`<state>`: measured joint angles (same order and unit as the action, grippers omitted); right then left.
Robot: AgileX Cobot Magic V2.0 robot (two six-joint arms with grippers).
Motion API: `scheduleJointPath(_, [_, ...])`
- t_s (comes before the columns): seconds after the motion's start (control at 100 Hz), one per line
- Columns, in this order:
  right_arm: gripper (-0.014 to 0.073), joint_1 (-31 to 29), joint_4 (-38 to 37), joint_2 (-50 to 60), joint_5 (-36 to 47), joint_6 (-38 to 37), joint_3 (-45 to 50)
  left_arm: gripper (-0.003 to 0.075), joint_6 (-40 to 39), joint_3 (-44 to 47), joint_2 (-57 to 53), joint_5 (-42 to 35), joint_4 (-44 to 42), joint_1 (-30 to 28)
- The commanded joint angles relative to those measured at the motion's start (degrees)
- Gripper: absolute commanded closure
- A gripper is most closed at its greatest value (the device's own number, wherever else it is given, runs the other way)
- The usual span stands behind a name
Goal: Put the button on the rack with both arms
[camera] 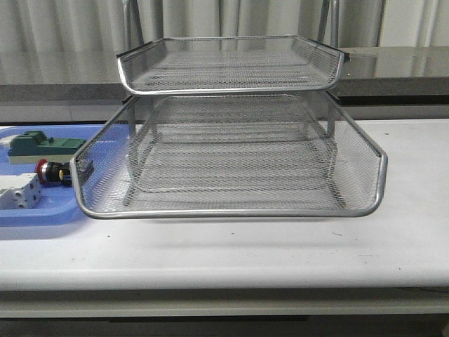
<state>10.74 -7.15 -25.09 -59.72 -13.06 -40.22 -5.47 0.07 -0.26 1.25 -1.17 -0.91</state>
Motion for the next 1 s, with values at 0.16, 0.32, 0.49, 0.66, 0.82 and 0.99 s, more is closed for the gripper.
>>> scheduleJointPath(0.16, [0.0703, 0.0, -1.0, -0.5, 3.3, 0.1, -1.9, 0.0741, -0.6, -10.4, 6.3, 2.9, 7.1, 0.0])
scheduleJointPath(0.32, [0.0703, 0.0, -1.0, -0.5, 3.3, 0.1, -1.9, 0.0741, -0.6, -21.3, 18.2, 6.9, 8.7, 0.0])
scheduleJointPath(0.49, [0.0703, 0.0, -1.0, -0.5, 3.3, 0.1, -1.9, 0.0741, 1.7, -35.7, 32.5, 17.9, 8.3, 0.0])
scheduleJointPath(0.66, [0.0703, 0.0, -1.0, -0.5, 3.3, 0.1, -1.9, 0.0741, 8.2, -48.0, 45.6, 26.9, 8.2, 0.0])
scheduleJointPath(0.82, [0.0703, 0.0, -1.0, -0.5, 3.3, 0.1, -1.9, 0.0741, 9.6, -58.7, 58.1, 36.7, 8.2, 0.0])
scheduleJointPath(0.99, [0.0703, 0.0, -1.0, -0.5, 3.3, 0.1, -1.9, 0.0740, 13.7, -67.6, 70.0, 44.5, 8.5, 0.0])
